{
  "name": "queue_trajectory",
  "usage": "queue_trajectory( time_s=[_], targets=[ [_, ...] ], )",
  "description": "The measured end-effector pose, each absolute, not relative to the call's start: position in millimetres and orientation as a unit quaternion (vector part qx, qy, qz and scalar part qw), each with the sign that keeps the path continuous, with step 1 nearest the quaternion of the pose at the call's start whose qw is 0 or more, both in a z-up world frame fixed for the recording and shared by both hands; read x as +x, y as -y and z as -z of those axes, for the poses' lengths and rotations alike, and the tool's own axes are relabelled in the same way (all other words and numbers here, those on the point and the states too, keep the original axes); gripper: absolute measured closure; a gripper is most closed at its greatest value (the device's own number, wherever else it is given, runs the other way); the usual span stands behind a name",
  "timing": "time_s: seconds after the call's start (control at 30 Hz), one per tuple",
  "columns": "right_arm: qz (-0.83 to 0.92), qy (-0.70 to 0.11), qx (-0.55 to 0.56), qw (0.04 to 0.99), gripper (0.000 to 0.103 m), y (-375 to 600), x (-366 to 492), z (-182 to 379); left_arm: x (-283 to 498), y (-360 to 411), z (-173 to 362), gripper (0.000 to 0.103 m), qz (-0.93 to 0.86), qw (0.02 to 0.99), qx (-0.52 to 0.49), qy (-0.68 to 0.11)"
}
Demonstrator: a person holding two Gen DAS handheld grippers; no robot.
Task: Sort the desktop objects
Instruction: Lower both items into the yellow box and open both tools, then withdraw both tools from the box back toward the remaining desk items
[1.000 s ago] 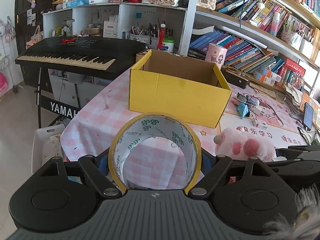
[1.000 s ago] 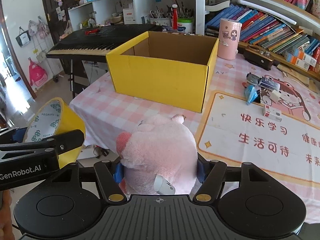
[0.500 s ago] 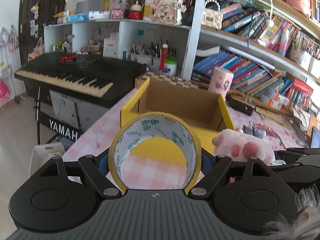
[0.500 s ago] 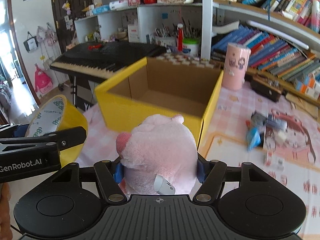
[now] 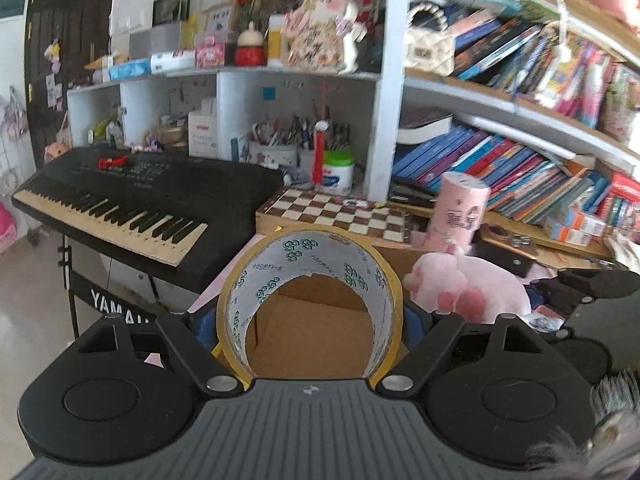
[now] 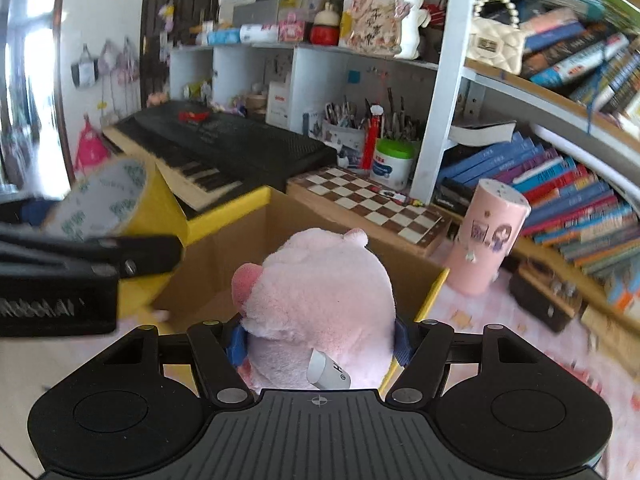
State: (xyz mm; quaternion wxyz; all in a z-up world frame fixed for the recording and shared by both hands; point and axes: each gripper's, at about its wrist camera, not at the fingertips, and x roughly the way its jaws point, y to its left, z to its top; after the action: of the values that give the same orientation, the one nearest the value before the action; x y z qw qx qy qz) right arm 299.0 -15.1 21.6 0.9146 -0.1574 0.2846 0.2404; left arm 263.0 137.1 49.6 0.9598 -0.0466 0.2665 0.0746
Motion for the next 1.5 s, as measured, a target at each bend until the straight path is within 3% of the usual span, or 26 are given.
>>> queue_trajectory(
  time_s=[0.4,0.63,0.77,0.87,1.0,1.23,1.5],
  targets=[
    [-0.297,-0.329,-0.361,0.82,0.036,-28,374,40,382,-136,6,0.021,-0.068,0.915,0.03,-0.397],
    [-0.338,-0.372,-0.383,0.775,0.036,-35,385,53,389,-130,33,0.02,-0.067,0.899,0.04,-0.431],
    [-0.342,-0.366,-0.385,0.775,0.034,-36,382,54,388,-129,27,0.018,-0.071,0.906,0.043,-0.416],
    [-0.329,-0.352,-0.374,0.792,0.028,-33,380,51,386,-128,18,0.009,-0.085,0.915,0.054,-0.391],
    [-0.294,-0.31,-0.342,0.837,0.024,-21,369,34,363,-130,-4,0.003,-0.125,0.94,0.032,-0.316],
    [-0.262,-0.241,-0.214,0.91,0.02,25,337,-27,305,-121,-53,0.0,-0.111,0.972,0.014,-0.209],
    [-0.209,-0.191,-0.11,0.953,0.02,62,284,-67,237,-113,-71,0.0,-0.092,0.979,0.004,-0.184]
  ],
)
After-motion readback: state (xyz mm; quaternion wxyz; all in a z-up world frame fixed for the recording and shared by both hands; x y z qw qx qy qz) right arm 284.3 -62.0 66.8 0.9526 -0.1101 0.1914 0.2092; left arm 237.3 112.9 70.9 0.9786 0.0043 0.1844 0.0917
